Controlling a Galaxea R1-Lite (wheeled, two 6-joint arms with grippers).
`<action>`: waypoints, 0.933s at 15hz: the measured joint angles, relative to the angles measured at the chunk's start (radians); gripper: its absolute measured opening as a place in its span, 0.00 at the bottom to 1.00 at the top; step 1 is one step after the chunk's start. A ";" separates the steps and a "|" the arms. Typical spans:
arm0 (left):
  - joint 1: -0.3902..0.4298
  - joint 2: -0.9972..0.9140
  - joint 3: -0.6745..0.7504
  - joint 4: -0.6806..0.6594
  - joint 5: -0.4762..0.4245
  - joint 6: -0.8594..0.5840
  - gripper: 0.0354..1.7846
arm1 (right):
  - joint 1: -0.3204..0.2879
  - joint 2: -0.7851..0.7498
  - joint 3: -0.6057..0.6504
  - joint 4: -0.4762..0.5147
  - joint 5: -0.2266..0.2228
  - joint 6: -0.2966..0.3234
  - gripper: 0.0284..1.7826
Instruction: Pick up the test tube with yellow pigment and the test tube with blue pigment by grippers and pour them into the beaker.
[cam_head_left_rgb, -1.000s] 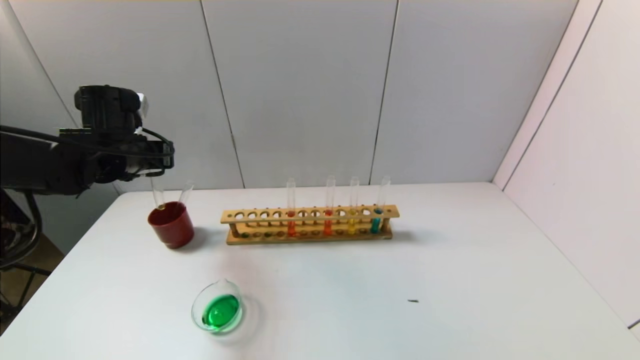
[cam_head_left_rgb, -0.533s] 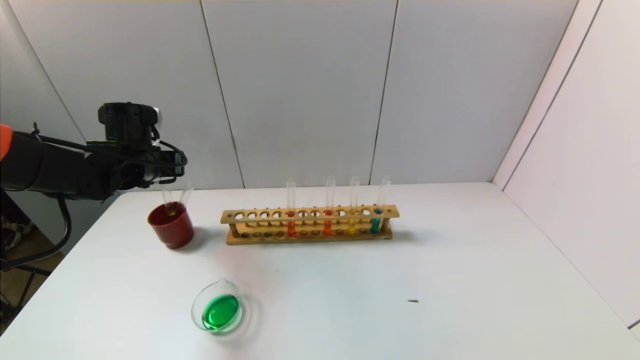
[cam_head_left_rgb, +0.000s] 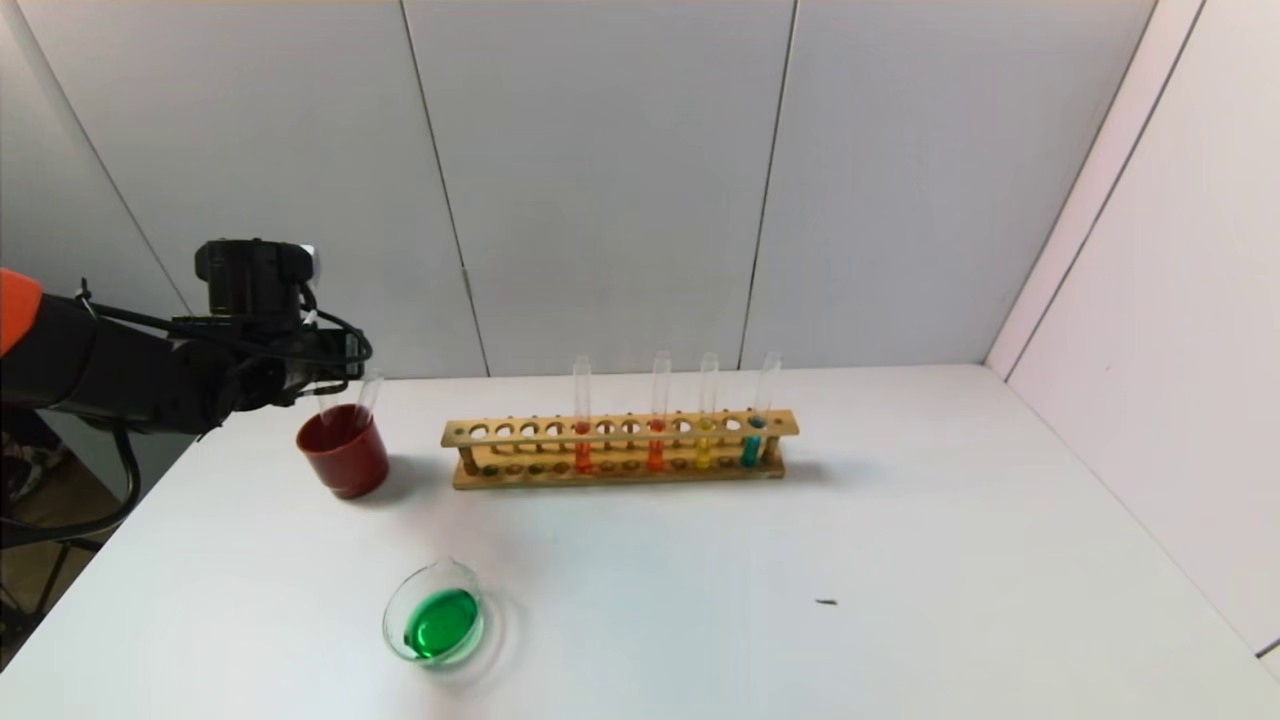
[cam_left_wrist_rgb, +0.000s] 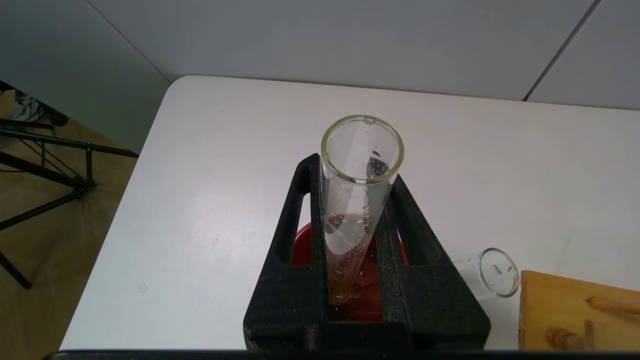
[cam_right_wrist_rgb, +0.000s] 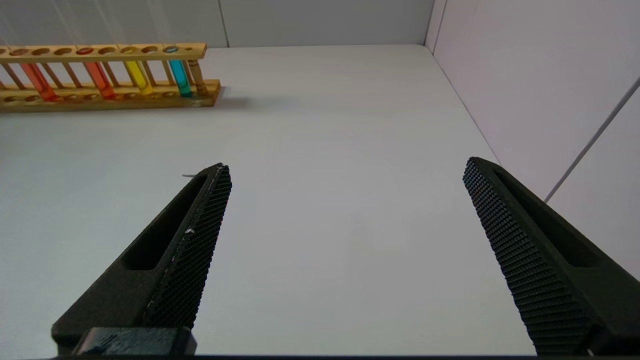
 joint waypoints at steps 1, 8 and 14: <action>0.005 0.001 0.023 -0.019 -0.004 0.000 0.16 | 0.000 0.000 0.000 0.000 0.000 0.000 0.95; 0.032 0.003 0.107 -0.084 -0.030 0.002 0.20 | 0.000 0.000 0.000 0.000 0.000 0.000 0.95; 0.032 -0.036 0.122 -0.083 -0.030 0.014 0.67 | 0.000 0.000 0.000 0.000 0.000 0.000 0.95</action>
